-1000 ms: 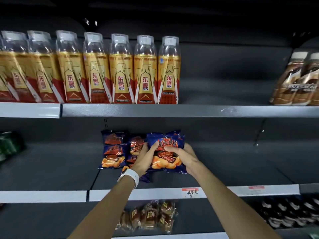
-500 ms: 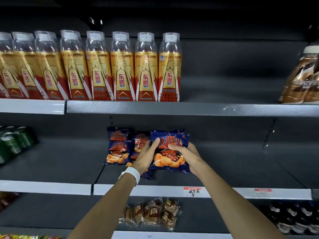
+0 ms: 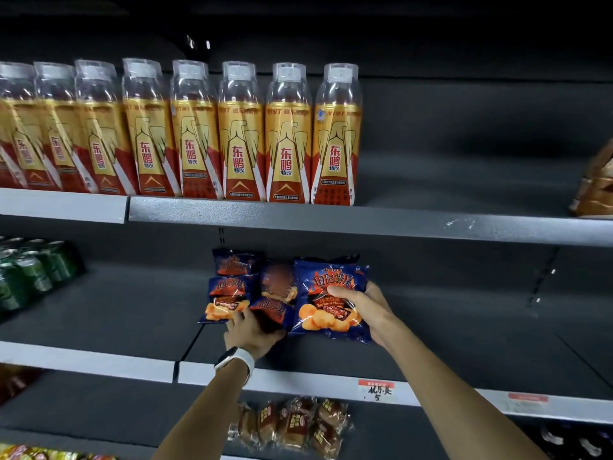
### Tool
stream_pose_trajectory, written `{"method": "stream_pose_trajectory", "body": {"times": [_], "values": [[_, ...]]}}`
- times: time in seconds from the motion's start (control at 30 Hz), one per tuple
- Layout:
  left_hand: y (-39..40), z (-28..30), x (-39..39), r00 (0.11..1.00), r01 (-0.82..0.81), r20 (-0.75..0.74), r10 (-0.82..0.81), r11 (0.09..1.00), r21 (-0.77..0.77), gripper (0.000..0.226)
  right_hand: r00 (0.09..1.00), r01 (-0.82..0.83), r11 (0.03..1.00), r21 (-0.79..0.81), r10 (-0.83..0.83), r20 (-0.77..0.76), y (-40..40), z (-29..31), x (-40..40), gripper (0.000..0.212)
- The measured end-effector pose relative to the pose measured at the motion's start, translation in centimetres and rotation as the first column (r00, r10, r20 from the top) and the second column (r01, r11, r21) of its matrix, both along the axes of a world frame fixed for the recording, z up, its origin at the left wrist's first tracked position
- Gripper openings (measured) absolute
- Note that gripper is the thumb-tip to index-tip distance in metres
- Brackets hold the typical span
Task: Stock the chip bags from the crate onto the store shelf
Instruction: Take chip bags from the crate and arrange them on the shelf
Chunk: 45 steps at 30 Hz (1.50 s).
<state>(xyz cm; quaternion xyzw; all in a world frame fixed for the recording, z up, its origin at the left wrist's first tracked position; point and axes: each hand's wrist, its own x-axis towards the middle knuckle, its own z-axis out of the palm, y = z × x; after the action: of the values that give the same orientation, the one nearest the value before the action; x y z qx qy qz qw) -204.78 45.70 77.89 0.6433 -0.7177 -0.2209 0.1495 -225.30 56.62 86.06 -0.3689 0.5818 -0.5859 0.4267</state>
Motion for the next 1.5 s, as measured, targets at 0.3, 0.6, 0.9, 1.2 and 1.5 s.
{"method": "stream_pose_trajectory", "body": {"times": [0.3, 0.6, 0.9, 1.2, 1.5], "values": [[-1.7, -1.0, -0.7, 1.0, 0.018, 0.011, -0.017, 0.999, -0.052, 0.124, 0.999, 0.033, 0.999, -0.006, -0.033, -0.009, -1.9, -0.2, 0.8, 0.052], [-3.6, -0.6, -2.0, 0.98, -0.009, -0.196, -0.03, 0.981, -0.195, 0.098, 0.983, 0.175, 0.981, -0.087, -0.169, 0.068, -3.5, 0.0, 0.6, 0.057], [-5.2, -0.6, -3.5, 0.938, -0.065, -0.346, 0.003, 0.984, -0.167, 0.088, 0.968, 0.25, 0.967, -0.045, -0.25, -0.004, -5.2, 1.1, -0.4, 0.043], [-6.7, -0.8, -5.0, 0.818, -0.075, -0.571, 0.075, 0.997, 0.024, 0.106, 0.977, 0.206, 0.978, -0.022, -0.207, -0.055, -6.1, -0.3, -1.2, 0.043], [-6.0, -1.5, -4.3, 0.865, -0.068, -0.501, 0.043, 0.997, -0.032, 0.084, 0.985, 0.173, 0.985, -0.012, -0.173, -0.001, -6.5, -2.8, -0.2, 0.063]]}}
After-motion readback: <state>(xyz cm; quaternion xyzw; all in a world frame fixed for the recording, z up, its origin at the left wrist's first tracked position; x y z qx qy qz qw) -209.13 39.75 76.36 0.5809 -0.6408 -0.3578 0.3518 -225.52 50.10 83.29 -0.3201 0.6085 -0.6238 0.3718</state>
